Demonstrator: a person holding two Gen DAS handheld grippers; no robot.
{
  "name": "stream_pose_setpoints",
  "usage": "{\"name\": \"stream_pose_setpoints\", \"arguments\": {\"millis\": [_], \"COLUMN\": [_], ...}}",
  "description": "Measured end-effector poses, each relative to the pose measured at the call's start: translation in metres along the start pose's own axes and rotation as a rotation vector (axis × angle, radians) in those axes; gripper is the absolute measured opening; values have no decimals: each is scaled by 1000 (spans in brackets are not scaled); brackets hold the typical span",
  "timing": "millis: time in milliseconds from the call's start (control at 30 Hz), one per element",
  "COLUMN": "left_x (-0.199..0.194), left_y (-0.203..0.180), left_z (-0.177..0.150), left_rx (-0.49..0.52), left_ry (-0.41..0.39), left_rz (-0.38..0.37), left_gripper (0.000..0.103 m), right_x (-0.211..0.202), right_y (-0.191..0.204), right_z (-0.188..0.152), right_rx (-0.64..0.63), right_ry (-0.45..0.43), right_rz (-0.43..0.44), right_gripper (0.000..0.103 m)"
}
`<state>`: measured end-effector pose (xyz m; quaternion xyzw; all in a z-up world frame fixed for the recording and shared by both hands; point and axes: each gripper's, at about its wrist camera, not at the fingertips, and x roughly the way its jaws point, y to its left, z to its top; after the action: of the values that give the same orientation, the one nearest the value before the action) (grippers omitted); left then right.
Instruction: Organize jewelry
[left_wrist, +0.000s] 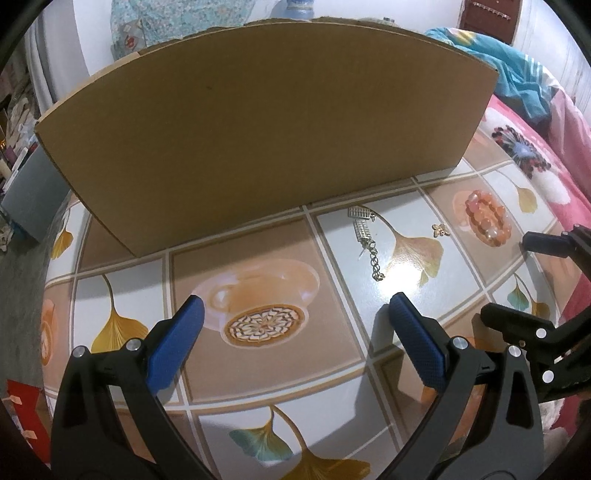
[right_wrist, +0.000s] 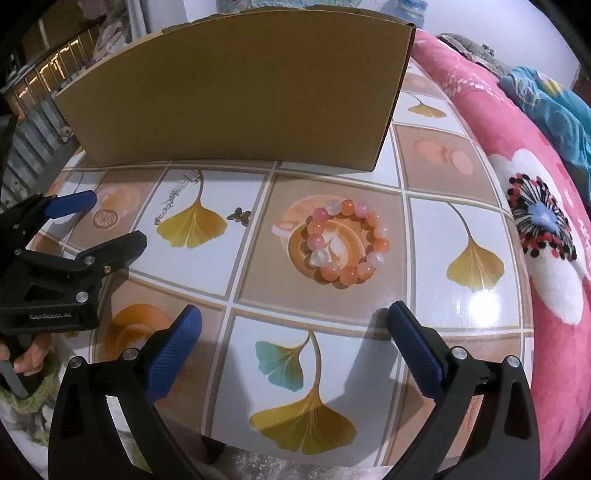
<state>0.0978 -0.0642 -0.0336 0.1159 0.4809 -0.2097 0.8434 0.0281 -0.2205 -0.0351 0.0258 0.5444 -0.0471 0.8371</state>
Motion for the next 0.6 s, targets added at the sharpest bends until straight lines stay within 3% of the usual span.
{"name": "stream_pose_setpoints", "arguments": {"millis": [233,600], "left_x": [7,6], "left_y": [-8,-15], "left_z": [-3,-3], "left_rx": [3,5], "left_ry": [25,1], "left_rz": [8,10], "left_gripper": [96,96], "right_x": [6,4], "right_y": [-1,1], "right_z": [-6,-13], "right_rx": [-8,33], "right_ry": [-21,-81], "right_rz": [0,-24], "right_gripper": [98,98]}}
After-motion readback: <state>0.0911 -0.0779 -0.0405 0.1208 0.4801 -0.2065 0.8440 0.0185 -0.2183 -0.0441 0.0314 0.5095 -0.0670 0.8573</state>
